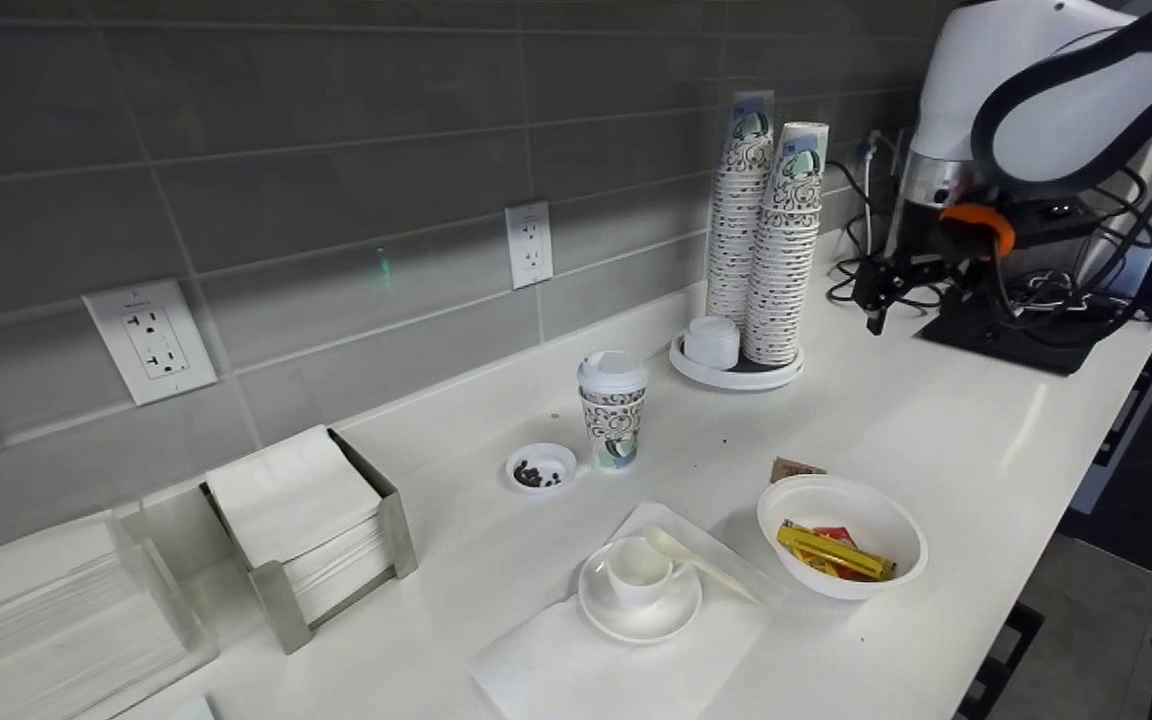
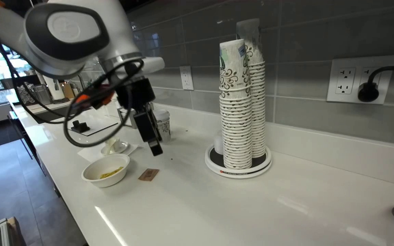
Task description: Take the brown packet out of the bowl
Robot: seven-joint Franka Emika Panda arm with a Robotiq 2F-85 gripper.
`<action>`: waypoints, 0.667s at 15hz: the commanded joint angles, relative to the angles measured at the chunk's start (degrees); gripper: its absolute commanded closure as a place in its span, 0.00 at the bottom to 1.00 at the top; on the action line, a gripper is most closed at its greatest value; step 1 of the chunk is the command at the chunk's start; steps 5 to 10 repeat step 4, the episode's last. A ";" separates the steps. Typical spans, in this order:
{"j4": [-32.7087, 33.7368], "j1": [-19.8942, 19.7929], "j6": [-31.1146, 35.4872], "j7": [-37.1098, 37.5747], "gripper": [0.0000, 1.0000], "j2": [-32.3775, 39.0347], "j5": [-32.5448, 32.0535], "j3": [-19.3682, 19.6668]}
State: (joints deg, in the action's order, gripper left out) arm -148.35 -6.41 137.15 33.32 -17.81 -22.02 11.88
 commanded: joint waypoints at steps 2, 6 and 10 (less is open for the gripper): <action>-0.70 -3.51 -4.00 -2.44 0.00 -3.88 3.05 -5.15; -1.64 -3.59 -4.53 -2.74 0.00 -5.32 3.29 -5.44; -1.64 -3.59 -4.53 -2.74 0.00 -5.32 3.29 -5.44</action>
